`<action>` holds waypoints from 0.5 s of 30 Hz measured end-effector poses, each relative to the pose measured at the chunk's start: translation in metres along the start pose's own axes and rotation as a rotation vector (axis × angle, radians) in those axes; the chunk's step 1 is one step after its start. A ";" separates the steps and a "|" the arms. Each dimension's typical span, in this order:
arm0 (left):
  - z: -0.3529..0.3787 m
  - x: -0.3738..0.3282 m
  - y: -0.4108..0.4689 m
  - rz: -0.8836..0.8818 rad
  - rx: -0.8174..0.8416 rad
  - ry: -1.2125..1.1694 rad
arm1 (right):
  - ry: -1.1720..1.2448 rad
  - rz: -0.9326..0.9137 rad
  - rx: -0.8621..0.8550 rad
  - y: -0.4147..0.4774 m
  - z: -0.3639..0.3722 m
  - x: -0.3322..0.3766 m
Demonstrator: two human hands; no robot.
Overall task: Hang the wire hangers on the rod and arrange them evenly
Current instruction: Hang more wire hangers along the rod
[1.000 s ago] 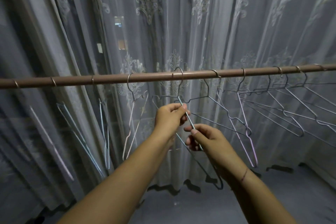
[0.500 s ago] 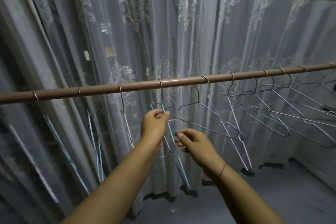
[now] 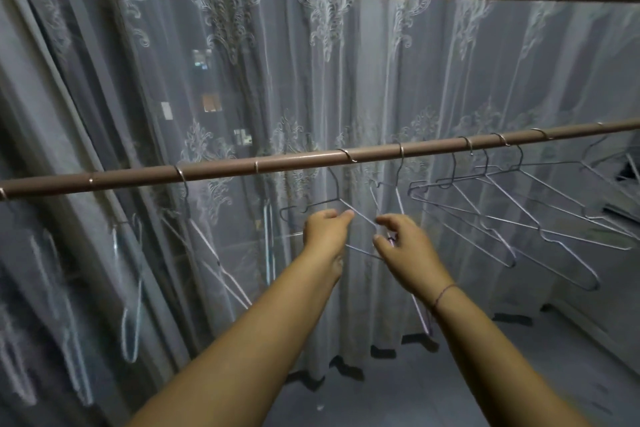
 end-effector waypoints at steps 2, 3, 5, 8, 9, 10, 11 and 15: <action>0.018 0.007 0.002 -0.065 -0.025 -0.049 | -0.018 -0.024 0.035 0.003 -0.003 -0.007; 0.026 0.009 0.004 -0.088 -0.042 -0.073 | -0.032 -0.033 0.056 0.004 -0.006 -0.010; 0.038 0.015 0.007 -0.121 -0.070 -0.130 | -0.057 -0.043 0.099 0.008 -0.011 -0.018; 0.048 0.015 0.005 -0.121 -0.116 -0.235 | -0.093 -0.071 0.148 0.011 -0.016 -0.031; 0.048 0.014 0.003 -0.108 -0.140 -0.255 | -0.094 -0.076 0.163 0.011 -0.018 -0.036; 0.048 0.013 0.001 -0.094 -0.162 -0.263 | -0.097 -0.082 0.175 0.012 -0.019 -0.040; 0.048 0.012 0.000 -0.078 -0.178 -0.259 | -0.107 -0.087 0.190 0.011 -0.020 -0.042; 0.047 0.002 0.001 -0.032 -0.209 -0.237 | -0.072 -0.136 0.227 0.014 -0.017 -0.040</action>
Point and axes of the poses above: each hand's wrist, its own y-axis towards the middle knuckle, its own z-axis out of the palm, x = y × z, the point moved 5 cm from there along y, towards the middle knuckle, and after that the axes turned 9 degrees about z, right-handed, at the moved point
